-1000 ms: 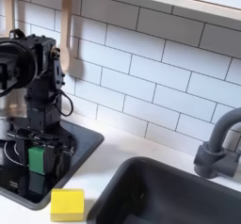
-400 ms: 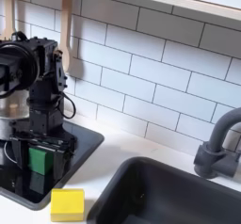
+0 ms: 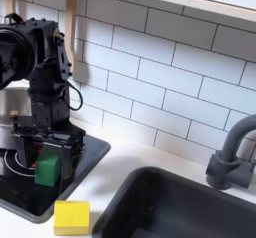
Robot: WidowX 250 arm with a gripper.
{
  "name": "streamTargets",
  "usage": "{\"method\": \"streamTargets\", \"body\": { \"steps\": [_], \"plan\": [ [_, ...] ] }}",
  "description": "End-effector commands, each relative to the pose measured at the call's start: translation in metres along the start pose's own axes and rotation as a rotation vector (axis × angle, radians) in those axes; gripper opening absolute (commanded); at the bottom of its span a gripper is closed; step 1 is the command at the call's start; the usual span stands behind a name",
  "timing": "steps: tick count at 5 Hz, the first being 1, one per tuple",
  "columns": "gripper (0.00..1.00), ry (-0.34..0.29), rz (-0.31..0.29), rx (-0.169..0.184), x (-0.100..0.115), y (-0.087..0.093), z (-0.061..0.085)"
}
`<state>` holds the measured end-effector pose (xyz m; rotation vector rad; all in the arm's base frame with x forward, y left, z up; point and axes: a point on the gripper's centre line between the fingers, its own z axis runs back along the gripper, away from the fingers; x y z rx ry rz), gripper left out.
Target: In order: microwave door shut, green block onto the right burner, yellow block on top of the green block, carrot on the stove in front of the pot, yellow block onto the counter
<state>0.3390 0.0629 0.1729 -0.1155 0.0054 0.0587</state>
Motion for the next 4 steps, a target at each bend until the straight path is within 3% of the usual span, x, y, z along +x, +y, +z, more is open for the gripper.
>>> {"method": "streamTargets", "body": {
  "steps": [1,2,4],
  "plan": [
    [1.0,-0.06,0.02,0.005,-0.012,0.006,0.026],
    [1.0,-0.092,0.031,0.006,-0.017,0.007,0.039],
    [1.0,-0.092,0.036,0.029,-0.048,0.013,0.038]
  ]
}}
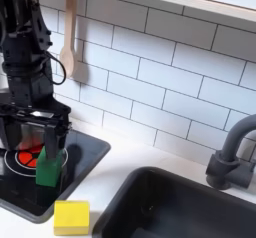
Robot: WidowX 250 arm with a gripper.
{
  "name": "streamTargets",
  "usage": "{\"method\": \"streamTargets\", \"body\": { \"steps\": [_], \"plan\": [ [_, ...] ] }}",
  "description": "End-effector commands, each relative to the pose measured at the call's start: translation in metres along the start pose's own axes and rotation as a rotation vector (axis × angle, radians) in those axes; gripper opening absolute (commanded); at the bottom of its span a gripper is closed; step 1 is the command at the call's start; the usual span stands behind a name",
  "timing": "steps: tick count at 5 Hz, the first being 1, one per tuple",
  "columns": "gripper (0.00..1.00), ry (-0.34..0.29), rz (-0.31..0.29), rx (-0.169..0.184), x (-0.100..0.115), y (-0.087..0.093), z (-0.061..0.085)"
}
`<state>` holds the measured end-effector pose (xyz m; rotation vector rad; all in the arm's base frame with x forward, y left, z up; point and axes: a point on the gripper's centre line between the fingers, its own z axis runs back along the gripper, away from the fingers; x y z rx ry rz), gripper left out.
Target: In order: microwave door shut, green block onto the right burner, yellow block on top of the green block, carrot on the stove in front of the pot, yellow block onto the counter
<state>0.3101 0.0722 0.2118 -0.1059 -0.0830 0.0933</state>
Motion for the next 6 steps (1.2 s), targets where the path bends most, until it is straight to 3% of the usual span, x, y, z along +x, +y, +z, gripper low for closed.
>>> {"method": "streamTargets", "body": {
  "steps": [1,2,3,6],
  "plan": [
    [1.0,-0.015,-0.006,0.05,-0.036,0.007,0.002],
    [1.0,-0.017,-0.018,0.067,-0.046,0.007,-0.002],
    [1.0,-0.014,0.015,0.045,-0.053,0.014,-0.008],
    [1.0,-0.009,0.004,0.054,-0.052,0.013,-0.007]
  ]
}}
